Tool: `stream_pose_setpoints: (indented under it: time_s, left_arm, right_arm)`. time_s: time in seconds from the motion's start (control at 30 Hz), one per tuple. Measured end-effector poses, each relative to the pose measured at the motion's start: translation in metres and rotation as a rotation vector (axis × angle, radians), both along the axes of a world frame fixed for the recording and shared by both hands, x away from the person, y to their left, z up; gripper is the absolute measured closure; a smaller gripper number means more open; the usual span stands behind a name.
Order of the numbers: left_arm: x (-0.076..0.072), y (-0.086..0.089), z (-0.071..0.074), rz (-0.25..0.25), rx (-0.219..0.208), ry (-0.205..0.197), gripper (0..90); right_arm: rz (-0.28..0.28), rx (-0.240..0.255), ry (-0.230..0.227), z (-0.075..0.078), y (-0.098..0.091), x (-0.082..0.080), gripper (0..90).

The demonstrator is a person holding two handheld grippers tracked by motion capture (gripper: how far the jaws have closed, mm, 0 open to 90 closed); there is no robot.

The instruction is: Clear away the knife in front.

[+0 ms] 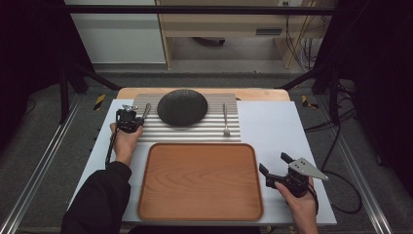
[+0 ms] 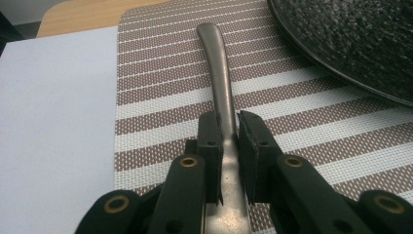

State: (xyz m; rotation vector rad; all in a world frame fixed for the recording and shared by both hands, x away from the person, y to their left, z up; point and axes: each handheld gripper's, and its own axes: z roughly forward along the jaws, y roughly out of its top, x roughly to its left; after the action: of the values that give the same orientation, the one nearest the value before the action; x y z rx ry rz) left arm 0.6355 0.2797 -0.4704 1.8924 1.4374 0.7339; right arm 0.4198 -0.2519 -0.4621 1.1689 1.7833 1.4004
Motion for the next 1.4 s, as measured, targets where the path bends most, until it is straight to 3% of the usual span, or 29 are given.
stream_pose_setpoints:
  time_s: [0.83, 1.4]
  left_arm:
    - [-0.022, -0.006, 0.013, -0.014, -0.039, -0.049, 80.0]
    - [-0.037, -0.011, 0.014, -0.026, -0.051, -0.045, 80.0]
  right_arm:
    - [0.007, 0.006, 0.001, 0.000, 0.001, 0.000, 7.3]
    - [0.013, 0.019, -0.004, 0.001, 0.000, 0.000, 7.2]
